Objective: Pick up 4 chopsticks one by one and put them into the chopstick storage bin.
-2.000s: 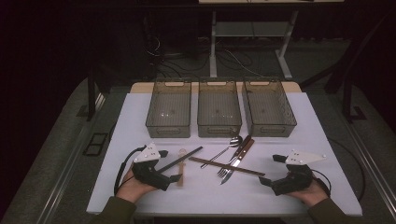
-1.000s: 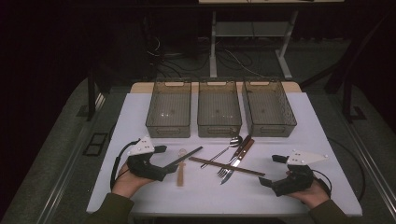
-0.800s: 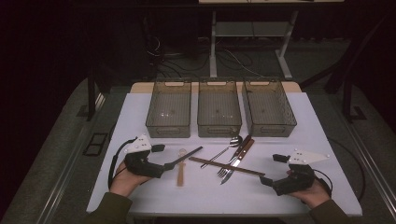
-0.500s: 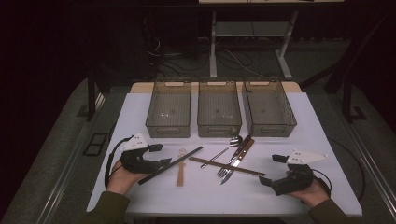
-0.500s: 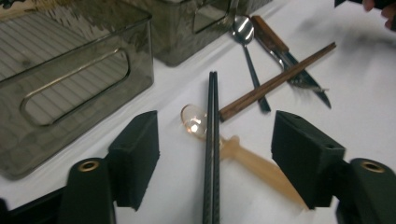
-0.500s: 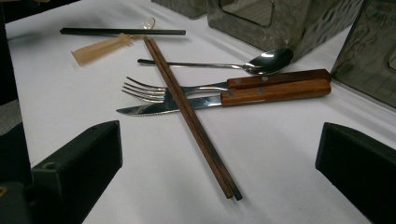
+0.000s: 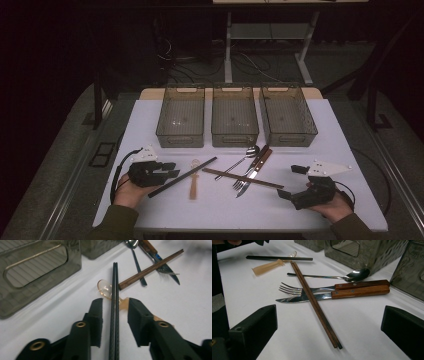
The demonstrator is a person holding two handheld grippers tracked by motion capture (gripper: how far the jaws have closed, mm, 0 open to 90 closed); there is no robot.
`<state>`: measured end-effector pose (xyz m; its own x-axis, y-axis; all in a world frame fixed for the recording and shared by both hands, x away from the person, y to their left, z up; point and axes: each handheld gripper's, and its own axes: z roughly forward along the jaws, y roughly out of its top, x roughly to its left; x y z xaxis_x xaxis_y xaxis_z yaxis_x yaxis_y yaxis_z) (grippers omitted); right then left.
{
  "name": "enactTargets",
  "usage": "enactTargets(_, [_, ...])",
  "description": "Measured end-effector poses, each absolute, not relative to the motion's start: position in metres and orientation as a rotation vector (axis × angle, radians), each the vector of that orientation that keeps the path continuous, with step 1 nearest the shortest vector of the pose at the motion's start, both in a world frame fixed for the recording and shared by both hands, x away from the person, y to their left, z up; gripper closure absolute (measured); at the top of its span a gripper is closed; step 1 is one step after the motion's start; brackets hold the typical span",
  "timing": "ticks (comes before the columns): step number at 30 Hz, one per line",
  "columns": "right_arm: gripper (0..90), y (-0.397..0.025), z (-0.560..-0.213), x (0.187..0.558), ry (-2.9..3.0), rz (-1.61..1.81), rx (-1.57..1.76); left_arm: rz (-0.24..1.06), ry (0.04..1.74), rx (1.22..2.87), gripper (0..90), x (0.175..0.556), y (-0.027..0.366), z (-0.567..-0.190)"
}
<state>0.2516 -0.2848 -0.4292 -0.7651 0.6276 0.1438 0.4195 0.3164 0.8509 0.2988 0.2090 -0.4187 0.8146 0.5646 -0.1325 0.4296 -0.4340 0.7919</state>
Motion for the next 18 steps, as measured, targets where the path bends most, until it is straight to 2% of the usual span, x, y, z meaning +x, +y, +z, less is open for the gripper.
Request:
enactTargets(8, [0.2,-0.284,-0.429,0.251,2.371,1.424,0.951,0.178,0.729,2.145,79.1,0.299,0.209,-0.423])
enactTargets(18, [0.2,-0.285,-0.429,0.251,2.368,1.424,0.952,0.166,0.743,2.181,79.6,0.302,0.208,-0.431])
